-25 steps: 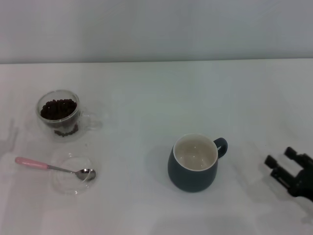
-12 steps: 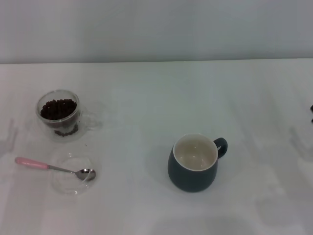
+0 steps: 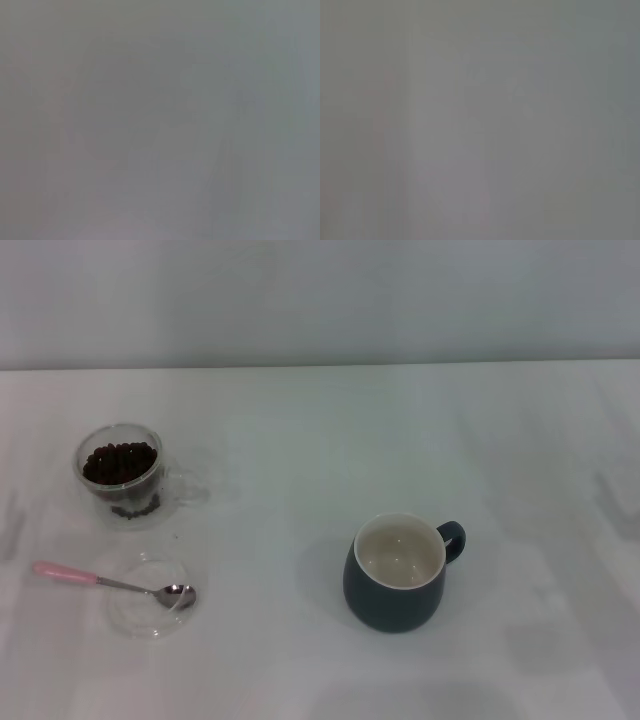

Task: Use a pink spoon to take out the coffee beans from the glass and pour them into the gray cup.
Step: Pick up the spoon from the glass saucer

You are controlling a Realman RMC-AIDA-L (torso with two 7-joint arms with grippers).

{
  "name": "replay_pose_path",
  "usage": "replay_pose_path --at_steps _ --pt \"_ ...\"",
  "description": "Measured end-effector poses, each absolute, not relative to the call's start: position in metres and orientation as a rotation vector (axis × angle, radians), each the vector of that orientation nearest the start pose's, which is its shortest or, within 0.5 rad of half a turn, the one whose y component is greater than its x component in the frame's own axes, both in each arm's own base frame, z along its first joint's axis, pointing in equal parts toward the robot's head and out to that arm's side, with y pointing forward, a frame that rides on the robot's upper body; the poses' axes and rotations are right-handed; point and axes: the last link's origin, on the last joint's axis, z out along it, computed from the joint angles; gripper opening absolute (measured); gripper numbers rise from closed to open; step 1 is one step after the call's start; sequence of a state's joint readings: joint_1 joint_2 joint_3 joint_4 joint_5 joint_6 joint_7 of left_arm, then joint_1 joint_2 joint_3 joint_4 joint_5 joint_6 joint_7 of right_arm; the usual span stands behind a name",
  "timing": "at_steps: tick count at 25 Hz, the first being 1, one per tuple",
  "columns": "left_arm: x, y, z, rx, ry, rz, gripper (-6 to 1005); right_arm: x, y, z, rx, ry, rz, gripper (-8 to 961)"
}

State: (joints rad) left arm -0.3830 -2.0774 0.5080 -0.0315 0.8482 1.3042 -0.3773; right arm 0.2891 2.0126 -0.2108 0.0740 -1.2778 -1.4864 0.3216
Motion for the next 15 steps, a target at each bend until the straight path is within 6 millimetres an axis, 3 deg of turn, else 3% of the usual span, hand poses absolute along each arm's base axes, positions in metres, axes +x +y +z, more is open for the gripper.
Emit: replay_pose_path --at_steps 15 --pt "-0.388 0.271 0.017 -1.413 -0.746 -0.754 741 0.37 0.282 0.029 -1.533 0.526 0.746 876"
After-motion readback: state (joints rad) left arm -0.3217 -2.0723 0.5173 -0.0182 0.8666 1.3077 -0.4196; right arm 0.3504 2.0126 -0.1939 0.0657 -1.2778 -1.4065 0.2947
